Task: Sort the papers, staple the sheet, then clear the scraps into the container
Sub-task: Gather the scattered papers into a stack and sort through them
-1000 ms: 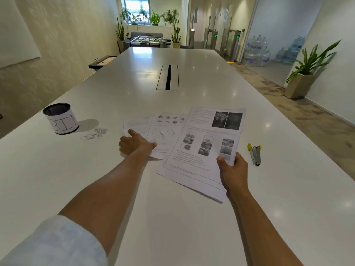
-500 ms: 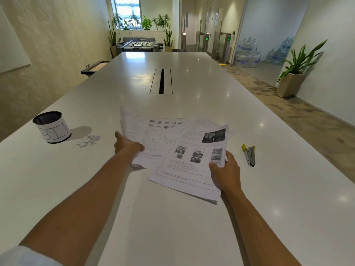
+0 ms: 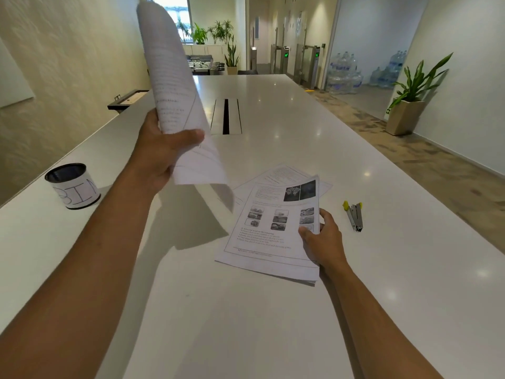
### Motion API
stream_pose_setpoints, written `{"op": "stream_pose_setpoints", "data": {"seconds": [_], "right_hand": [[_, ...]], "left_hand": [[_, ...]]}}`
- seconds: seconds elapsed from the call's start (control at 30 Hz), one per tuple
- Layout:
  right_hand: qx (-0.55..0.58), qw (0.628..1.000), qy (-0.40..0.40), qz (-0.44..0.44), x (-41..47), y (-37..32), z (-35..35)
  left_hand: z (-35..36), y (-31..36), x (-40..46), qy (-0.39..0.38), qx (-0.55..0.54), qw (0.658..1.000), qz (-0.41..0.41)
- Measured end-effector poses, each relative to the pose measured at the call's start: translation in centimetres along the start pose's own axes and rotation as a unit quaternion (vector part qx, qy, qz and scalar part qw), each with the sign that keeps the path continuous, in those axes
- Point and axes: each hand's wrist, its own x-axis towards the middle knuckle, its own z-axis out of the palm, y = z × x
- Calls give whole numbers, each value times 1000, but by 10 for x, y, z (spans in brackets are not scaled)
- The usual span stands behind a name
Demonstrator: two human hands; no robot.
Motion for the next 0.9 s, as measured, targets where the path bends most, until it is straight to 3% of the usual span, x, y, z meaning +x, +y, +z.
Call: {"op": "stream_pose_setpoints", "data": {"seconds": [0.07, 0.17, 0.3, 0.5, 0.6, 0.8, 0.9], "right_hand": [[2, 1000, -3, -2, -1, 0, -2], [5, 1000, -10, 2, 0, 2, -3], [33, 999, -17, 13, 6, 7, -5], [118, 990, -19, 78, 9, 2, -11], [143, 985, -9, 100, 6, -7, -14], [239, 955, -77, 160, 7, -5, -15], [238, 954, -122, 134, 6, -5, -19]], "left_hand": [[6, 0, -5, -68, -78, 995, 16], [16, -18, -16, -112, -155, 981, -7], [26, -72, -37, -86, -160, 972, -147], [35, -126, -62, -46, 60, 952, -296], [33, -147, -58, -69, 199, 933, -291], [47, -145, -63, -52, 366, 900, -232], [50, -145, -66, -47, 459, 865, -196]]}}
